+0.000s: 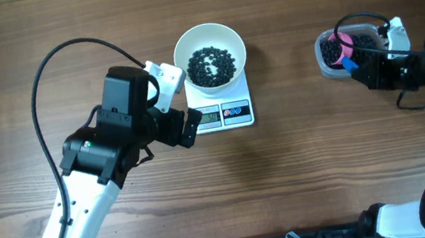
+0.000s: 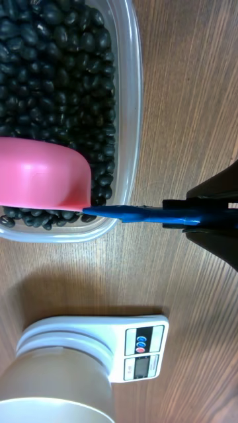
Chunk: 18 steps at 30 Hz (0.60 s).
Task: Scoop item into bowl and weigh 150g on scale
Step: 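Scoop black beans from the tub with the right gripper, then carry the filled scoop left over the white bowl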
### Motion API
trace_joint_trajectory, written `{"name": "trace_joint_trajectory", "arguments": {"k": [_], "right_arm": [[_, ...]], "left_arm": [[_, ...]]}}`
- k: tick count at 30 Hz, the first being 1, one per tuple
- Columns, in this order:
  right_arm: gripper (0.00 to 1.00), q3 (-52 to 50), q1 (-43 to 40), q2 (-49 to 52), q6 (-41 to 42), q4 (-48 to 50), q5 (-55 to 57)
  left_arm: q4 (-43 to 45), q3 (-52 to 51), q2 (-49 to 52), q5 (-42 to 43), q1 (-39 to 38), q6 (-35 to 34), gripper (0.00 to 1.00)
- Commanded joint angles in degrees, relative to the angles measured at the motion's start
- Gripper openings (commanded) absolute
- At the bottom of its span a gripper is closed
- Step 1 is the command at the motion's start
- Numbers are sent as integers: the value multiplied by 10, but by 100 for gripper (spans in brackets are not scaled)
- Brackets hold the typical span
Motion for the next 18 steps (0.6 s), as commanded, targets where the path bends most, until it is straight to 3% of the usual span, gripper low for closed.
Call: {"name": "trace_joint_trajectory", "arguments": {"k": [1, 15, 18], "right_arm": [[4, -6, -7, 7, 2, 5, -51], [4, -6, -49, 7, 18, -16, -86], [4, -6, -62, 7, 73, -17, -99]], "left_arm": [[1, 13, 2, 9, -2, -3, 100], [1, 13, 2, 9, -2, -3, 100], [1, 13, 2, 9, -2, -3, 100]]}}
